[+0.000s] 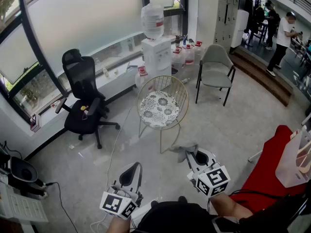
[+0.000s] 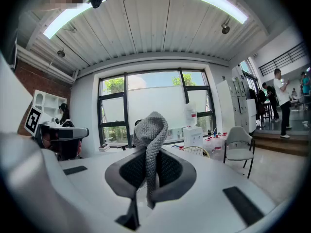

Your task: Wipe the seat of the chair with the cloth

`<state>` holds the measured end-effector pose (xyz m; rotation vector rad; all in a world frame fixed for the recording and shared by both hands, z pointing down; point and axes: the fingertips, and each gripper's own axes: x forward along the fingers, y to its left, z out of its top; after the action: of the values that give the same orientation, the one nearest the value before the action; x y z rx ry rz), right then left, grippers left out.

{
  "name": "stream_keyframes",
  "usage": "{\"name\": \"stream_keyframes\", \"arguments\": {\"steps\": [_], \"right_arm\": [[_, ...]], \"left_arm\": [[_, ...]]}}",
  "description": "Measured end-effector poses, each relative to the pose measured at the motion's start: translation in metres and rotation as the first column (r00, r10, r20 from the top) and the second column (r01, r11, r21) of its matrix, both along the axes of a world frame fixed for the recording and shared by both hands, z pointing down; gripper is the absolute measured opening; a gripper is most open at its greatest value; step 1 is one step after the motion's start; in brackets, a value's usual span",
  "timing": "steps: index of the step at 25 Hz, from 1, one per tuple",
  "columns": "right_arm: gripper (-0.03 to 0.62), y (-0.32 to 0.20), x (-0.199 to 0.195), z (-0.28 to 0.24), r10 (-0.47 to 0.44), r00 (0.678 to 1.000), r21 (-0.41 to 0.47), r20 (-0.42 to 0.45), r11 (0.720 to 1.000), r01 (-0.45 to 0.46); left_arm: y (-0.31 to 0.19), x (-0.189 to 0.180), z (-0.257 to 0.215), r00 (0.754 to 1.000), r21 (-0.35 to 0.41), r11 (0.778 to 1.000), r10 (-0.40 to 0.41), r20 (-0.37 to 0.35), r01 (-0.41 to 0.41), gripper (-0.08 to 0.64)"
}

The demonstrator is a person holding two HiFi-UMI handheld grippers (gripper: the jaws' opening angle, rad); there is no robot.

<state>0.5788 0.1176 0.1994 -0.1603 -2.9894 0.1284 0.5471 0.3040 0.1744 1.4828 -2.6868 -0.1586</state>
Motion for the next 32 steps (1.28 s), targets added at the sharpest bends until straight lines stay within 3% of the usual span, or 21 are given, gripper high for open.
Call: {"name": "stream_keyframes", "arguments": {"steps": [18,32], "right_arm": [[0.028,0.007,-0.008,-0.007,0.001,0.999,-0.014,0.036,1.0,-0.001],[0.028,0.063,-0.037,-0.005,0.001,1.0,0.02,0.028,1.0,-0.002]], "left_arm": [[0.012,-0.007,-0.001,1.0,0.011,1.0,-0.027,-0.015,0.027,0.008],[0.062,-0.035,0.006,1.0,0.025,1.0,-0.007,0.002,0.007,0.008]]}}
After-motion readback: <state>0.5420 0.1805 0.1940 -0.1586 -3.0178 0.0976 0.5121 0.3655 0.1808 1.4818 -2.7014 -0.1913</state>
